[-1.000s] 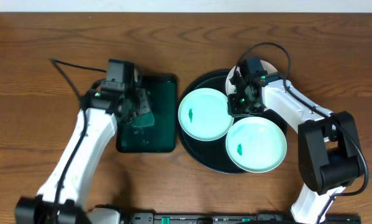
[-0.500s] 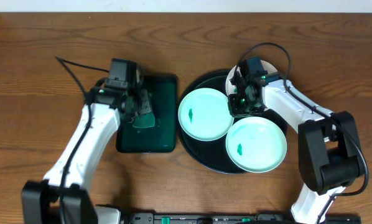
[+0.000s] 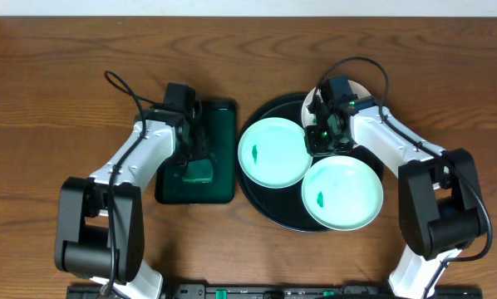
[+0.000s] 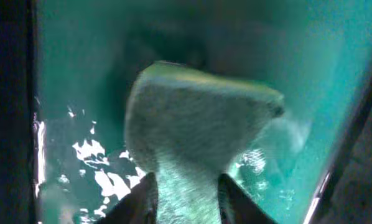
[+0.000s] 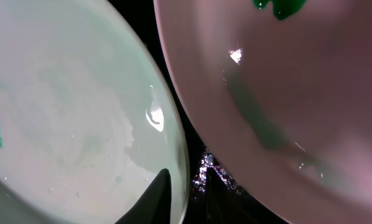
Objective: Clean dirty plates on tray and stack at the side
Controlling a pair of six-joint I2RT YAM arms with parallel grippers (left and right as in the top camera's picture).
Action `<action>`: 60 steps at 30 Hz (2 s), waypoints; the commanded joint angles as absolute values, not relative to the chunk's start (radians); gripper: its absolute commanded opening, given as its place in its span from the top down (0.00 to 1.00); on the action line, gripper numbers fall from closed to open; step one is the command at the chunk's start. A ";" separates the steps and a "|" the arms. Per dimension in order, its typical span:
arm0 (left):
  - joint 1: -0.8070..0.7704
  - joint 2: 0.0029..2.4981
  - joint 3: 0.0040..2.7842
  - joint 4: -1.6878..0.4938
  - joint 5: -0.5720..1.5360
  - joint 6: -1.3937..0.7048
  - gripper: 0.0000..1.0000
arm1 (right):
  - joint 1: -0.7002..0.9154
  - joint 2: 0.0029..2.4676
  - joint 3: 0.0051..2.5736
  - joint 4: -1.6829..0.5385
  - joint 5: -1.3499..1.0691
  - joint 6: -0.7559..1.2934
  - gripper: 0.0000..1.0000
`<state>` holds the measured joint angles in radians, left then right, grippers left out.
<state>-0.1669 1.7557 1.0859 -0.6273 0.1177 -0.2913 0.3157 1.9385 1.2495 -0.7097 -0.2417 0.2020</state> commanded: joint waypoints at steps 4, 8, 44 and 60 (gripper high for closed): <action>-0.170 1.748 1.081 -0.638 0.123 -0.294 0.60 | 0.323 1.949 1.245 -0.710 -0.237 0.206 0.82; -0.170 1.748 1.081 -0.652 0.123 -0.315 0.59 | 0.323 1.949 1.245 -0.710 -0.237 0.206 0.81; -0.226 1.827 1.081 -0.641 0.112 -0.361 0.93 | 0.323 1.949 1.245 -0.710 -0.237 0.206 0.79; -0.227 1.455 1.087 -0.679 0.111 -0.314 0.93 | 0.331 1.949 1.244 -0.709 -0.237 0.205 0.69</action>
<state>-0.2253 1.5517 1.0847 -0.6758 0.1059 -0.3561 0.3168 1.9385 1.2495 -0.7101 -0.2420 0.2028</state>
